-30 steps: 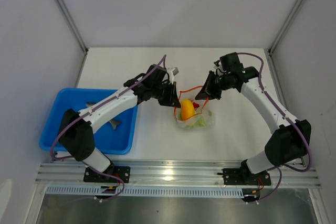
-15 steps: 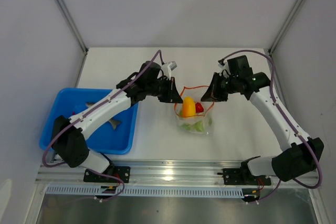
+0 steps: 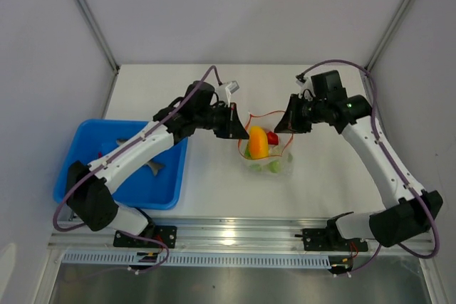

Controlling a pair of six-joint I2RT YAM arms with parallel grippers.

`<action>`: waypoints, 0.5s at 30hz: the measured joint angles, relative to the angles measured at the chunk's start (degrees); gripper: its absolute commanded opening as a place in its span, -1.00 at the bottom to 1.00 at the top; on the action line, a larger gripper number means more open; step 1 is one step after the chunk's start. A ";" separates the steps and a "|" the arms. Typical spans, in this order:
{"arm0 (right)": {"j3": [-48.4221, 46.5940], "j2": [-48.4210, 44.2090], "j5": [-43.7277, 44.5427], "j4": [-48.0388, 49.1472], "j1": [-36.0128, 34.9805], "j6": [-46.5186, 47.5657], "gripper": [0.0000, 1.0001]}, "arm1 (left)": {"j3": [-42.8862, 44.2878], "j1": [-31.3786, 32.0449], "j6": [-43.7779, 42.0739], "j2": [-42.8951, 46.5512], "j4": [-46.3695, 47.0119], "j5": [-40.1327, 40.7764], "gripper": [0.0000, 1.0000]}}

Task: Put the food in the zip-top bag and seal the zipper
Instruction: Adjust the zipper food storage bag at the center of the board.

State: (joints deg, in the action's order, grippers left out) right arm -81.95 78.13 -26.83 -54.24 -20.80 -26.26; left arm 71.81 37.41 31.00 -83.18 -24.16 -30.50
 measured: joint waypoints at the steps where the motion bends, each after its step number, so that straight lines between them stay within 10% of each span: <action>1: 0.35 -1.29 0.00 0.44 0.00 0.00 -1.00 | 0.31 0.00 0.02 0.46 0.04 -0.20 -0.99; 15: 3.15 6.45 6.21 -1.25 -0.63 4.04 -1.00 | -0.92 -0.90 -0.13 -6.10 -2.93 1.25 -0.99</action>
State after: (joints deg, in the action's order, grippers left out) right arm -78.81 84.58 -20.62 -55.48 -21.43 -22.22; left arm 70.89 36.51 30.87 -89.27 -27.09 -29.26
